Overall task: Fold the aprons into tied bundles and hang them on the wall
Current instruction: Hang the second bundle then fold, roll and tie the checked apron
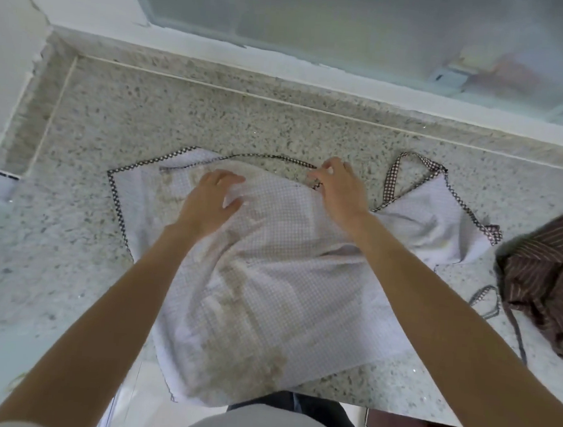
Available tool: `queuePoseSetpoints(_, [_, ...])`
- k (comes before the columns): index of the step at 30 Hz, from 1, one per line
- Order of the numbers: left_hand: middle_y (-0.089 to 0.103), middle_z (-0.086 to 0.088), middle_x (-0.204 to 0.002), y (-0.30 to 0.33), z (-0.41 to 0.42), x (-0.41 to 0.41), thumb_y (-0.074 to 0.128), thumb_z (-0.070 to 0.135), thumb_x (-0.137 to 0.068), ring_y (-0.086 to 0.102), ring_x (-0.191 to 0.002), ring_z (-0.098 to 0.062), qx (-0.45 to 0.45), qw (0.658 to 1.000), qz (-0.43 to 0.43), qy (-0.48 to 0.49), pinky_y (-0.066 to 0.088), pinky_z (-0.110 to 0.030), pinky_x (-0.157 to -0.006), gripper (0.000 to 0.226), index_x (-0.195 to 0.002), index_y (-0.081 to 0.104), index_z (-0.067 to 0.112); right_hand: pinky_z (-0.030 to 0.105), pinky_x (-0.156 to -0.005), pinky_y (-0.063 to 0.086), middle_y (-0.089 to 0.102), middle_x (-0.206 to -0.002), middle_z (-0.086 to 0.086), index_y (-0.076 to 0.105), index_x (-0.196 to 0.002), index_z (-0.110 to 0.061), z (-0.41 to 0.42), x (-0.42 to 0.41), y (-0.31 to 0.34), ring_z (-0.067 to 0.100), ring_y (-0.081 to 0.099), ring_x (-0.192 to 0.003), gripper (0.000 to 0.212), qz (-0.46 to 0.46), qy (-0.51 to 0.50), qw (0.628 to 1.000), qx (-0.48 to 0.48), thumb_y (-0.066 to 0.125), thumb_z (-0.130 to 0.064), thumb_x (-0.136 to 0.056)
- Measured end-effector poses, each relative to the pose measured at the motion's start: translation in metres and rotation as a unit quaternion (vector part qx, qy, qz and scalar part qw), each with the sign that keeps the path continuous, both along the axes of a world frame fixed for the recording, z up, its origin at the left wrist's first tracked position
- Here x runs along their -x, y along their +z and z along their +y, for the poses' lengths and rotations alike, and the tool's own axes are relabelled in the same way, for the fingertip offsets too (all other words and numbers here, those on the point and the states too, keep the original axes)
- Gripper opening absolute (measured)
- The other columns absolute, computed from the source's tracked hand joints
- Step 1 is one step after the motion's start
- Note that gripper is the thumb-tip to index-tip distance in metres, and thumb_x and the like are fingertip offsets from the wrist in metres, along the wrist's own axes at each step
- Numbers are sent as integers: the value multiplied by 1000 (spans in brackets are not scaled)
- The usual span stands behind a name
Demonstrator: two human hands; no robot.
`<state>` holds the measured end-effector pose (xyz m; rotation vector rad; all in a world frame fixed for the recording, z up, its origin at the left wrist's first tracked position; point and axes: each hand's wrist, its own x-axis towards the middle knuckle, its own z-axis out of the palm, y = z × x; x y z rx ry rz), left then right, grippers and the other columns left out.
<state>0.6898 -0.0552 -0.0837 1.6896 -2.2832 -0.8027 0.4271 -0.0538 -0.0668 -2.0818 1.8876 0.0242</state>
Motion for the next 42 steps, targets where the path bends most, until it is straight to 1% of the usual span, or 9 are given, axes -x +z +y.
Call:
queuePoseSetpoints(5, [13,-7,-152,-2,-9,8,68,56,-73,10,-140,-30,-61,992,-89,61,27,-49,-109,93,-146,18,25,39,-94,38,47,-124,12,62,-103,-7,-34,21,-8,29,42,-116,17,23,85,996,-22,52,-17,-92])
queuePoseSetpoints(10, [-3,-10,-155,-11,-16,3,75,56,-66,-2,-143,-28,-59,995,-72,22,12,-50,-116,108,-148,11,27,39,-79,44,53,-116,13,56,-109,-5,-79,51,4,30,52,-105,23,-27,-213,975,64,42,-18,-96])
queuePoseSetpoints(14, [-9,-5,-157,-22,-39,-2,76,55,-64,-12,-144,-21,-82,993,-72,-42,1,-48,-117,109,-148,12,29,41,-75,45,54,-113,14,55,-111,-5,-85,66,9,31,51,-104,24,35,-250,961,109,41,-17,-97])
queuePoseSetpoints(20, [-15,4,-156,-23,-88,-11,73,58,-66,-21,-141,-12,-87,979,-118,-142,-12,-44,-115,109,-148,6,34,49,-98,39,51,-127,16,56,-118,-8,-59,57,-6,37,45,-117,32,33,-40,987,152,57,-10,-86])
queuePoseSetpoints(26, [-17,10,-156,-28,-106,-6,49,77,-70,-21,-141,-9,-86,980,-134,-121,-18,-63,-106,94,-146,7,43,56,-112,-11,-25,-155,-1,-10,-148,-33,-55,40,-32,32,-26,-140,105,43,35,989,-138,48,-77,-73])
queuePoseSetpoints(31, [-18,10,-155,-31,-124,-7,56,78,-63,-21,-141,-10,-65,978,-141,-138,-18,-64,-105,105,-147,4,40,61,-109,-15,-28,-153,-2,-10,-148,-33,-68,37,-36,32,-29,-138,121,33,4,988,-150,60,-78,-61])
queuePoseSetpoints(34, [-8,8,-157,-29,-117,-10,55,73,-71,-14,-143,-12,-55,987,-93,-118,-14,-63,-107,95,-146,7,40,58,-109,-14,-6,-158,1,12,-150,-27,-51,32,-33,29,-16,-143,100,-14,-15,998,-56,56,-72,-72])
queuePoseSetpoints(37, [20,0,-153,-16,-85,-2,45,64,-85,10,-142,-19,6,999,7,-45,4,-55,-112,69,-143,27,31,51,-113,14,39,-145,8,46,-135,-16,-15,23,-19,30,24,-138,57,-87,-37,990,106,47,-49,-89])
queuePoseSetpoints(42, [59,-1,-102,13,16,28,57,41,-84,50,-93,-14,102,986,131,16,40,-24,-84,36,-105,59,12,35,-86,43,60,-96,5,61,-97,-9,95,6,-1,22,49,-95,17,-142,-74,970,181,53,-21,-89])
